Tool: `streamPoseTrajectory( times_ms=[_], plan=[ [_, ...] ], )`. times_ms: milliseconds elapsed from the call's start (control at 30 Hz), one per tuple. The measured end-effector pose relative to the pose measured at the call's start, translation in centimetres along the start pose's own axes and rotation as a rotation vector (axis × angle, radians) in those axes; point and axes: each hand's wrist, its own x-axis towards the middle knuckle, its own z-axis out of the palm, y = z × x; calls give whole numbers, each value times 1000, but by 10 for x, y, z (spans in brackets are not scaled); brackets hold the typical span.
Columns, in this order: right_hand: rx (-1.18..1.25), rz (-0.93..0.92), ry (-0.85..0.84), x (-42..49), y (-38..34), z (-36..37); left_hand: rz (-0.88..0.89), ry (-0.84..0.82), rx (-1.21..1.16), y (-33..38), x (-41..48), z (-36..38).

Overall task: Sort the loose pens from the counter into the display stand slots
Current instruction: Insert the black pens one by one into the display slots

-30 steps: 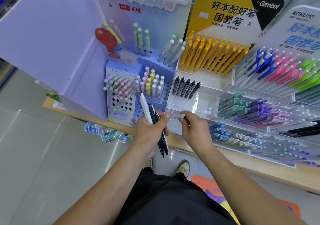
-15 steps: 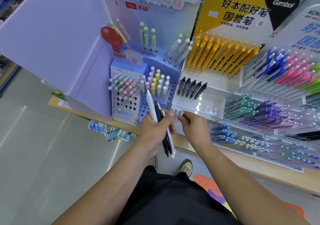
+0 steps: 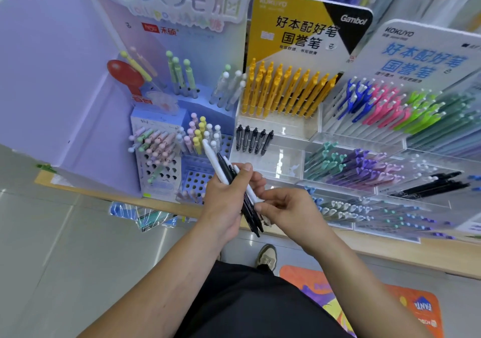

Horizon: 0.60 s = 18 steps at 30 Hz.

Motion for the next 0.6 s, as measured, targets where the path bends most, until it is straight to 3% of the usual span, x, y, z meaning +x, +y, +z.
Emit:
streamPoseTrajectory(
  times_ms=[233,333,500,600],
  plan=[
    [83,51,40,-13,10,-14,67,134,185,-11,4,1],
    [-3,-36,113,-15,13,-22,92,152,278,-11,7,-6],
    [342,-148,140,-16,-2,-29,131,82,454,-14,7,-15],
    [303,-270,157,-11,-2,-24,159,100,501,-17,8,-18]
  ],
)
